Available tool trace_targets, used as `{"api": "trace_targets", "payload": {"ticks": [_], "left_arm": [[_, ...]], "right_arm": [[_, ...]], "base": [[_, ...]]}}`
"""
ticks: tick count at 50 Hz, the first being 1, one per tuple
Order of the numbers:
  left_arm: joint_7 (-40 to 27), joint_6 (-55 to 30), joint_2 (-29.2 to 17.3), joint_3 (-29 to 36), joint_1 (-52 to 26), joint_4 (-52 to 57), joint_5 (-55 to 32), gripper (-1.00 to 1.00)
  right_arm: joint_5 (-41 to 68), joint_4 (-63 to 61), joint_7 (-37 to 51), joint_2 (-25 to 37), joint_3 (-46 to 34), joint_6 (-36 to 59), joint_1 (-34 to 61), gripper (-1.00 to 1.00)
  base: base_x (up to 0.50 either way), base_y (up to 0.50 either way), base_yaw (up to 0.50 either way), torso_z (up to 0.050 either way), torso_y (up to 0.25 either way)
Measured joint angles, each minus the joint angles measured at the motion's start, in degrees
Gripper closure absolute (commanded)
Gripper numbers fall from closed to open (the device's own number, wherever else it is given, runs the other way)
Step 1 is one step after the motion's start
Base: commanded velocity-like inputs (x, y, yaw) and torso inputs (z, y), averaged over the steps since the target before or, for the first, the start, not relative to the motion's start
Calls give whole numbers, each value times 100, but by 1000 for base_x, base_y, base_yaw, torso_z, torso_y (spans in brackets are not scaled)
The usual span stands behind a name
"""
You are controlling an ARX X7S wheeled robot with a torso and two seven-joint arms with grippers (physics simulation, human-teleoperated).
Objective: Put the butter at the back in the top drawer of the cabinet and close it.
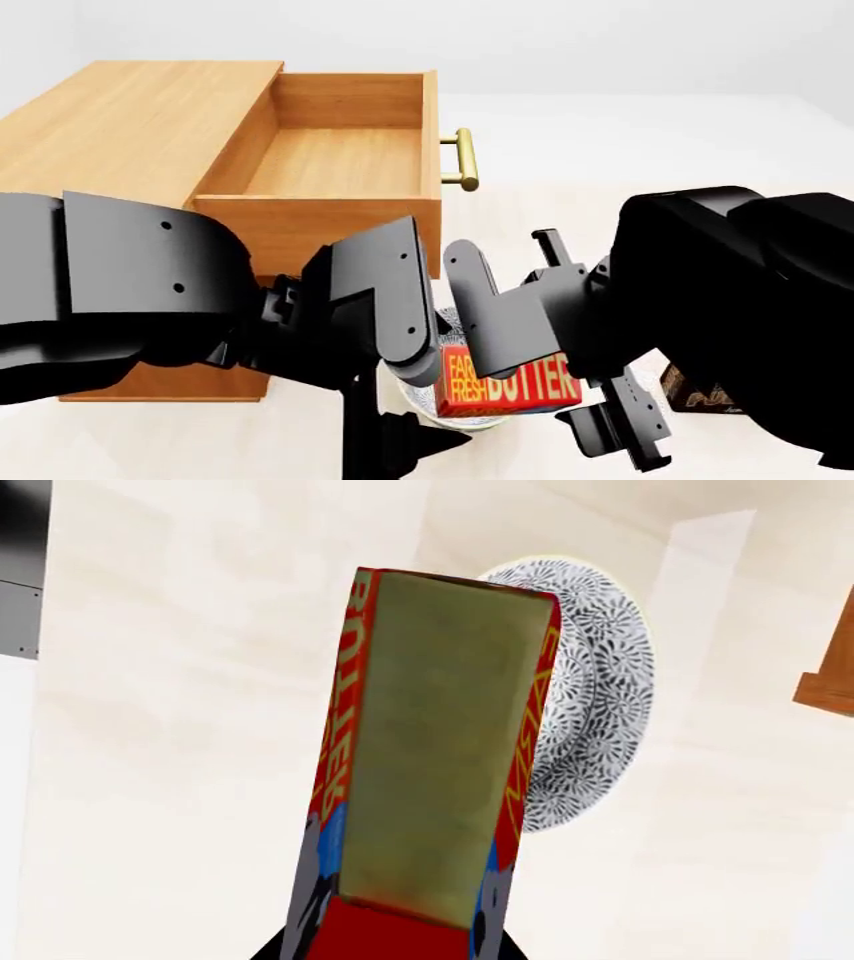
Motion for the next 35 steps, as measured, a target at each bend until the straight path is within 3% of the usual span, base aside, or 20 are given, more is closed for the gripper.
{"api": "trace_targets", "payload": {"ticks": [35], "left_arm": [[68, 117, 60, 129, 141, -80, 232, -100]], "right_arm": [[86, -77, 29, 0, 72, 57, 69, 100]], "base": [[0, 0, 0, 1, 1]]}}
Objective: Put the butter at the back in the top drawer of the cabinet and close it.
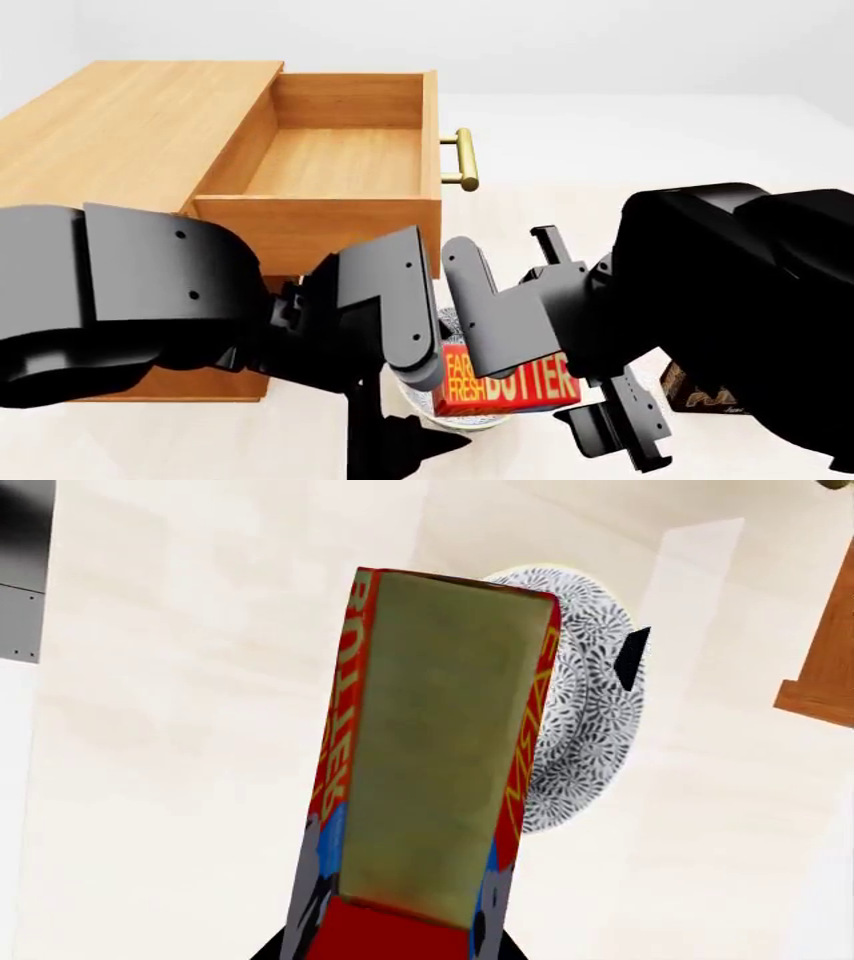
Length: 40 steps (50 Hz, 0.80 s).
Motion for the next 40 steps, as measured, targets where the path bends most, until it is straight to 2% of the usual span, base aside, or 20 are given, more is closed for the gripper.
{"api": "trace_targets", "payload": {"ticks": [3, 4, 36, 37, 40], "left_arm": [[0, 2, 3, 14, 8, 0, 20, -100], [2, 3, 5, 17, 11, -3, 22, 100], [-113, 264, -75, -35, 162, 23, 250, 100], [-118, 270, -78, -37, 165, 26, 254, 100], [-132, 279, -84, -35, 173, 34, 248, 100]], "right_arm": [[5, -4, 3, 1, 4, 3, 5, 100], [6, -5, 5, 2, 5, 3, 6, 100], [62, 55, 60, -17, -48, -3, 50, 100], [57, 57, 60, -19, -50, -4, 51, -100], [22, 68, 56, -27, -55, -17, 57, -100]], "base": [[0, 0, 0, 0, 0], [0, 0, 0, 0, 0], [0, 0, 0, 0, 1], [0, 0, 0, 0, 0], [0, 0, 0, 3, 3]]}}
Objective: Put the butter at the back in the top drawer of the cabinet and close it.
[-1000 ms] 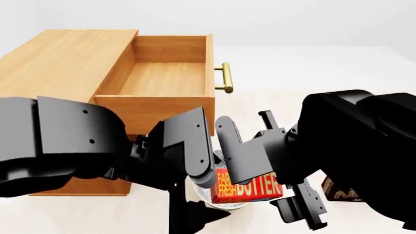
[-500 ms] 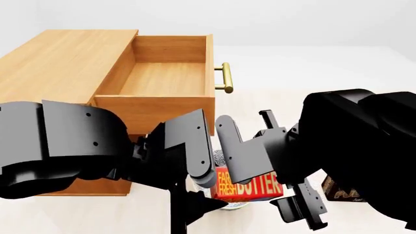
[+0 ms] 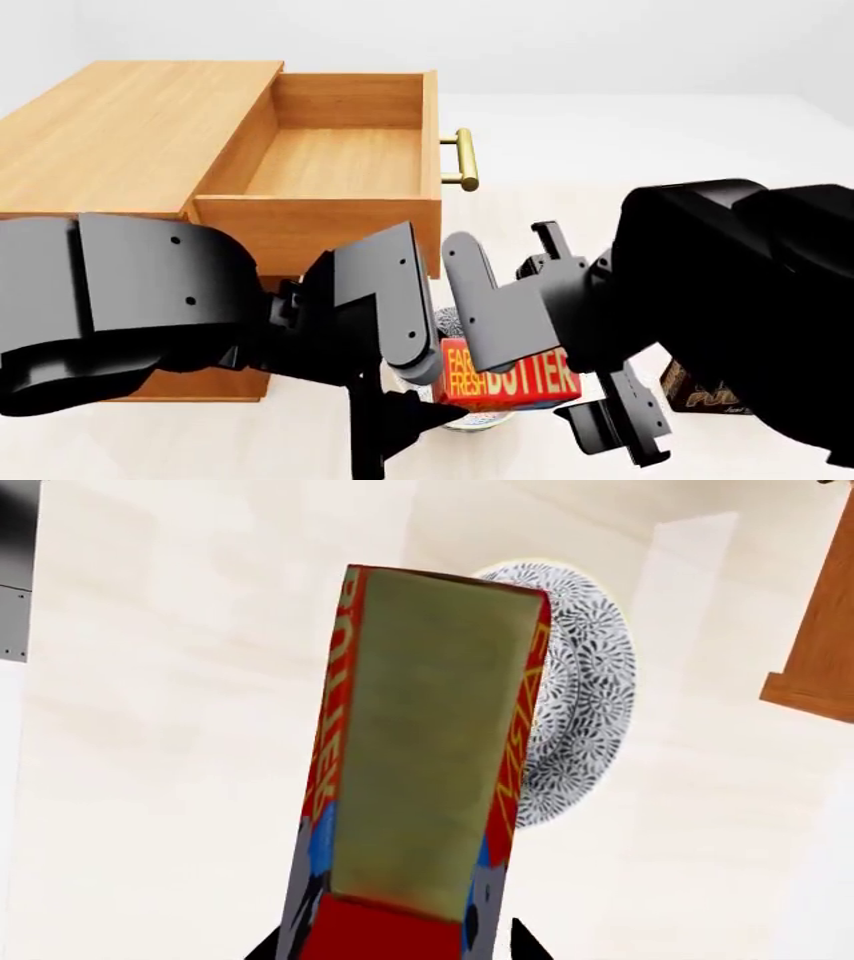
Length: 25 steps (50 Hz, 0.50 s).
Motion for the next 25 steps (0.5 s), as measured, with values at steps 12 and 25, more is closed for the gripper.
{"api": "trace_targets", "payload": {"ticks": [12, 25], "left_arm": [[-22, 6, -23, 13, 13, 27, 5, 100], [-29, 23, -83, 18, 39, 5, 10, 100]], "right_arm": [[-45, 56, 16, -31, 8, 13, 4, -100], [-104, 194, 52, -22, -29, -33, -43, -100]], "base": [[0, 0, 0, 0, 1], [0, 0, 0, 1, 1]]}}
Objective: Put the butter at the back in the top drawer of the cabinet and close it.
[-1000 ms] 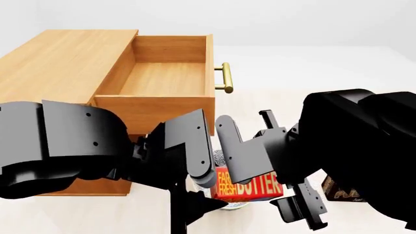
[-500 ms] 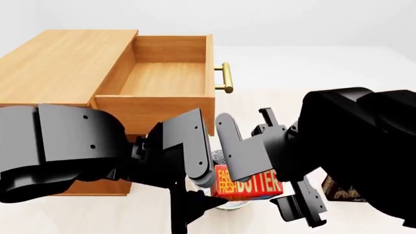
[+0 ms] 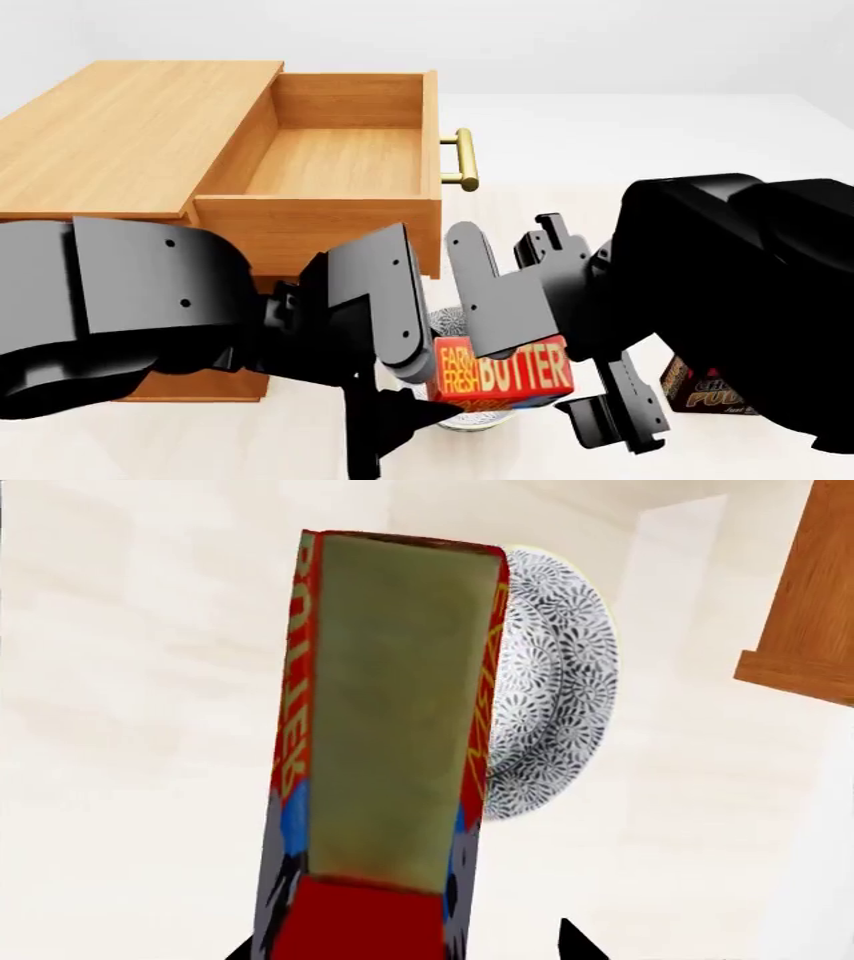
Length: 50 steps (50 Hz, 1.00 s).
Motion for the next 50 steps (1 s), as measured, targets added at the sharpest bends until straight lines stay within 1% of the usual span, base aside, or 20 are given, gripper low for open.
{"api": "trace_targets", "payload": {"ticks": [23, 39, 45, 50], "left_arm": [[-172, 138, -163, -166, 80, -269, -132, 100], [-280, 188, -510, -273, 141, -164, -228, 100], [-381, 214, -665, -343, 168, -93, -317, 100], [-572, 259, -807, -428, 220, -5, -432, 100]], "right_arm": [[-137, 346, 18, 94, -116, -209, -121, -100], [-117, 697, 218, 341, 112, -329, -252, -100], [-56, 877, 525, 470, 410, -288, -378, -100], [-12, 1068, 1115, 515, 813, -82, -654, -100]], "base": [[0, 0, 0, 0, 1], [0, 0, 0, 1, 1], [0, 0, 0, 0, 0], [0, 0, 0, 0, 2]]}}
